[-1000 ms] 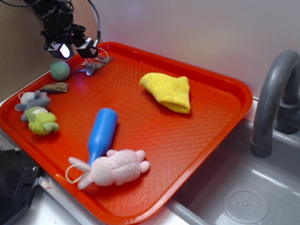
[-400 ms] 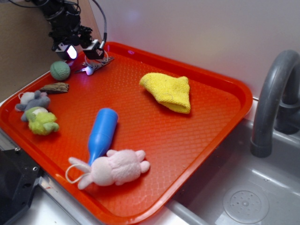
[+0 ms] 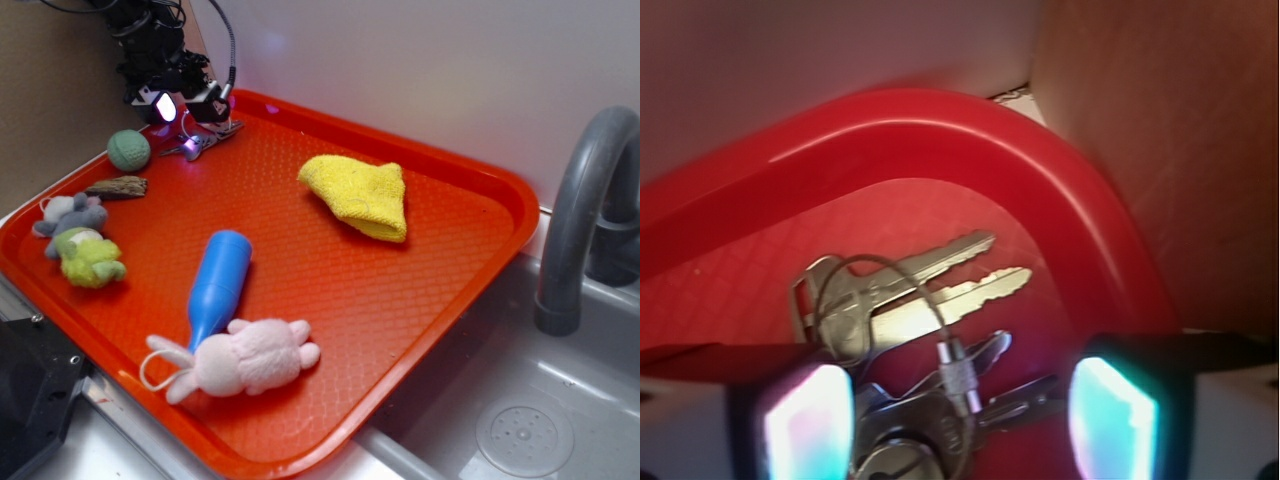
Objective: Grab the silver keys.
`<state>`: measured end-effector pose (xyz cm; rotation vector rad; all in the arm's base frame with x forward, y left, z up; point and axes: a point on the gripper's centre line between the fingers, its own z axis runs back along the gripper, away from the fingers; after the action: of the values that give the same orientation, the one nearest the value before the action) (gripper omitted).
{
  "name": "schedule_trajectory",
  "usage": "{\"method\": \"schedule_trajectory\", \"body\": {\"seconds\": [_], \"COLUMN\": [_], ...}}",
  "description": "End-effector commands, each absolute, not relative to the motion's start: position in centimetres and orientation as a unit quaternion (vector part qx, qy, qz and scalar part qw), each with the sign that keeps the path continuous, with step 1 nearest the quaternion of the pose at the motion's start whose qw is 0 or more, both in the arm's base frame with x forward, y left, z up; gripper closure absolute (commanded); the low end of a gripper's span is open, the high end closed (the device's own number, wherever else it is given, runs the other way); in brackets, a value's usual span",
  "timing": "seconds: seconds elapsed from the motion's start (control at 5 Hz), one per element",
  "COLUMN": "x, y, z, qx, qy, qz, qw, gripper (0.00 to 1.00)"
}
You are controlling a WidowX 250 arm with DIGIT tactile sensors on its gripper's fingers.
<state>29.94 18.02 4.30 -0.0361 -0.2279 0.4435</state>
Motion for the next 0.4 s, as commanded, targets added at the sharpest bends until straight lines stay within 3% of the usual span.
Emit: {"method": "schedule_trajectory", "body": {"seconds": [0.0, 0.2], "x": [30.98, 31.07], "y": [17.9, 17.78], "z": [4.62, 4.45], "qx": [0.0, 0.001], "qy": [-0.13, -0.129], "qz": [0.207, 0.207], "qw": [0.97, 0.97], "gripper": [1.0, 1.0]}}
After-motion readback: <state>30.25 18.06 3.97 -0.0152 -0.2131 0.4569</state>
